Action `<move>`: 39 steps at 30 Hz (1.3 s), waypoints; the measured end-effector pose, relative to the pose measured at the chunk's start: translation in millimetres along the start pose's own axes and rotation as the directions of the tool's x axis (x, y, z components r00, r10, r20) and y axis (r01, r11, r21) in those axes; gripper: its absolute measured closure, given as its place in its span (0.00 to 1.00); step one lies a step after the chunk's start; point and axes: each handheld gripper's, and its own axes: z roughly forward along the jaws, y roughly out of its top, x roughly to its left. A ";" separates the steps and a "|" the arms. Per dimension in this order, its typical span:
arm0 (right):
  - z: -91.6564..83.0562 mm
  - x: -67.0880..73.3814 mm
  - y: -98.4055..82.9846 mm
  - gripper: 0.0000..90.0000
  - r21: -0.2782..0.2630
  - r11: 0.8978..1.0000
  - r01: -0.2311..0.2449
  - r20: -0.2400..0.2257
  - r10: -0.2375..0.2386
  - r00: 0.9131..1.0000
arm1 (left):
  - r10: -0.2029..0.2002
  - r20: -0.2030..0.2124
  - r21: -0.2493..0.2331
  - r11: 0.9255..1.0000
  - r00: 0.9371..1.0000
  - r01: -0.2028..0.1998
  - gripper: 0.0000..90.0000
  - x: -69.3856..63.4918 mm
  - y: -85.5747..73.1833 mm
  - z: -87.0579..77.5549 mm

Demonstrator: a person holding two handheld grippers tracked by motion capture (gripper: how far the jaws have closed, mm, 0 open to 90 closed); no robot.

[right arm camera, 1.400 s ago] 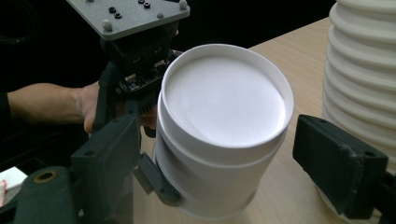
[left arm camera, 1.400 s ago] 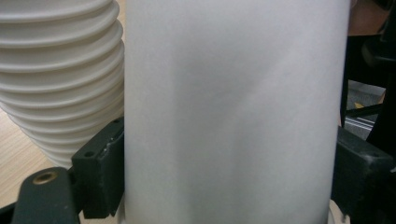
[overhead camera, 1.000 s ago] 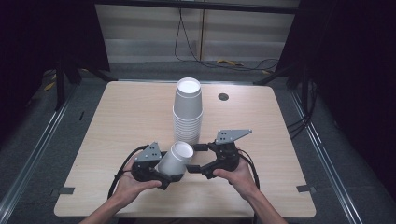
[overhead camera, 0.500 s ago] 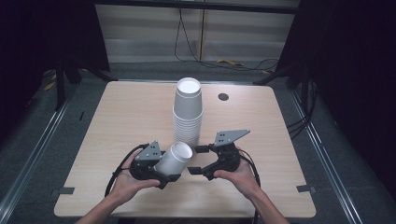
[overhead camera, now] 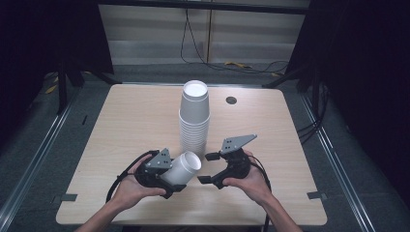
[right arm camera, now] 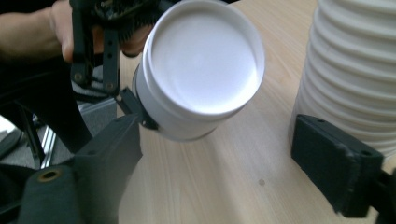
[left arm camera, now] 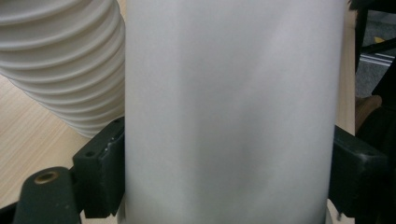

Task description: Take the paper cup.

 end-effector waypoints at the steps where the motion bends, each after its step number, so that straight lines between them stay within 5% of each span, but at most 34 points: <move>1: 0.2 0.2 0.0 0.21 0.002 1.000 0.001 -0.005 -0.001 1.000 | 0.000 0.000 0.000 1.000 1.000 0.000 0.17 0.0 0.0 0.0; 14: -1.2 0.6 3.8 0.16 0.064 0.998 0.027 0.021 -0.029 0.999 | 0.052 -0.002 0.047 0.998 0.999 -0.052 0.17 8.3 19.0 -2.7; 19: -2.1 2.2 3.2 0.21 0.100 0.994 0.052 0.032 -0.055 0.998 | 0.072 0.042 0.108 0.991 0.997 -0.076 0.17 8.2 21.0 7.3; 23: -1.8 4.4 2.8 0.21 0.125 0.989 0.073 0.023 -0.077 0.997 | 0.098 0.029 0.156 0.983 0.995 -0.101 0.17 1.7 17.2 12.3; 30: 2.9 6.7 3.4 0.17 0.182 0.979 0.093 0.018 -0.098 0.995 | 0.090 0.021 0.162 0.982 0.996 -0.092 0.18 6.3 15.7 8.5; 35: 14.0 6.4 6.5 0.16 0.222 0.968 0.115 -0.019 -0.114 0.993 | 0.109 0.055 0.208 0.971 0.993 -0.118 0.18 3.2 16.7 10.0; 39: 17.3 7.6 7.5 0.16 0.258 0.958 0.127 -0.021 -0.126 0.992 | 0.129 0.041 0.213 0.968 0.991 -0.135 0.18 0.8 16.8 12.2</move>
